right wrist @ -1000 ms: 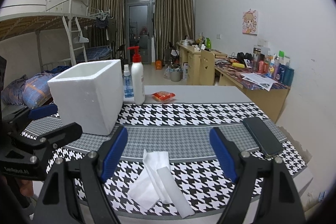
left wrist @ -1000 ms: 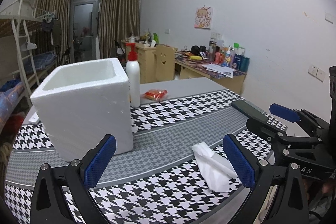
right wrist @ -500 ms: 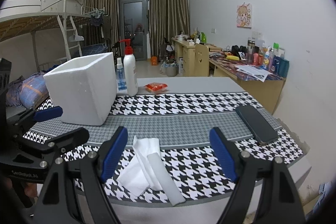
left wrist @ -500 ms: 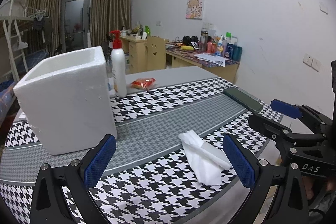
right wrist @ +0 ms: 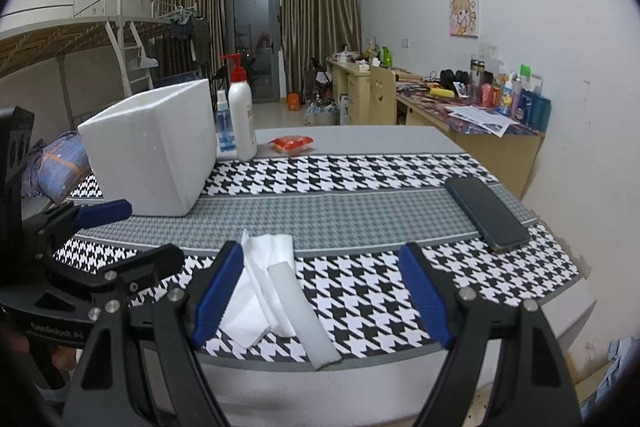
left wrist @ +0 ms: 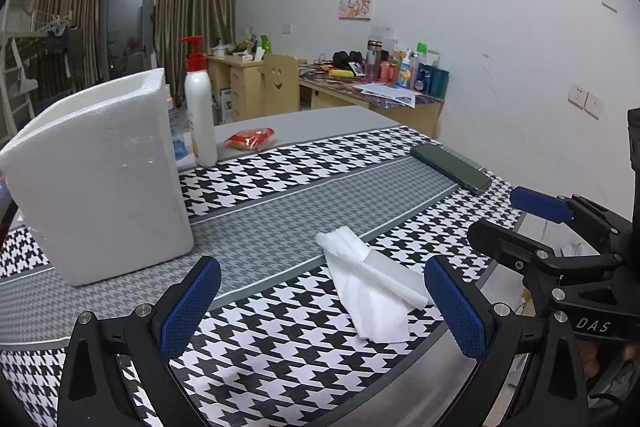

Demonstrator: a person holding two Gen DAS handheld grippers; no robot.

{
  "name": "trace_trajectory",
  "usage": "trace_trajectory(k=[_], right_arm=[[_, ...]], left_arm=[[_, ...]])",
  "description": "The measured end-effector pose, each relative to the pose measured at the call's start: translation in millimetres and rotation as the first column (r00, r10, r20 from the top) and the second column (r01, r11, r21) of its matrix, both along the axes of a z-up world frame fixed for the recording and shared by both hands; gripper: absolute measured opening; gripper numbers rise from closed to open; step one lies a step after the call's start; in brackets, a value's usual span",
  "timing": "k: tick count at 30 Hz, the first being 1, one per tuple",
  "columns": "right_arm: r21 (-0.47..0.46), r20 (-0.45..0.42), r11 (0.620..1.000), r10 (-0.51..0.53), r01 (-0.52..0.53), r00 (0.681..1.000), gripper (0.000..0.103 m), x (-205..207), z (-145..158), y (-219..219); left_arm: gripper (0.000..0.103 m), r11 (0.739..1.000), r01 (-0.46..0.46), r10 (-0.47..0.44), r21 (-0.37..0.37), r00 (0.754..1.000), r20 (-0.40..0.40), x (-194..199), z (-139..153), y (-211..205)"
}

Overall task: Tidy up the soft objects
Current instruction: 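Lower the right tool over the white tissue on the runner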

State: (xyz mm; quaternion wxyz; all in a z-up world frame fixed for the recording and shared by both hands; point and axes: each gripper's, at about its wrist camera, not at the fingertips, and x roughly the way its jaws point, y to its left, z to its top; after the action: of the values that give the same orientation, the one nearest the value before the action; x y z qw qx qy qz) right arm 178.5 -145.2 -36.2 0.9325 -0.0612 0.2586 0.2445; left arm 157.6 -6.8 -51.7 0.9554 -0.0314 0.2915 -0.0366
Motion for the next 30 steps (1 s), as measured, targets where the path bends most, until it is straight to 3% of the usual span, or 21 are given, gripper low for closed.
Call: trace_trajectory(k=[14, 22, 30], right_arm=[[-0.025, -0.061, 1.000, -0.002, 0.000, 0.998, 0.083, 3.1, -23.0, -13.2], [-0.027, -0.102, 0.999, 0.031, -0.033, 0.994, 0.083, 4.2, -34.8, -14.1], [-0.020, -0.174, 0.995, 0.091, -0.096, 0.980, 0.071, 10.3, -50.1, -6.4]], left_arm=[[0.102, 0.999, 0.037, -0.039, -0.027, 0.997, -0.072, 11.3, -17.0, -4.3], [0.102, 0.999, 0.040, -0.040, -0.001, 0.993, -0.111, 19.8, -24.9, -4.8], [0.102, 1.000, 0.027, -0.027, -0.002, 0.988, -0.151, 24.0, -33.8, -1.4]])
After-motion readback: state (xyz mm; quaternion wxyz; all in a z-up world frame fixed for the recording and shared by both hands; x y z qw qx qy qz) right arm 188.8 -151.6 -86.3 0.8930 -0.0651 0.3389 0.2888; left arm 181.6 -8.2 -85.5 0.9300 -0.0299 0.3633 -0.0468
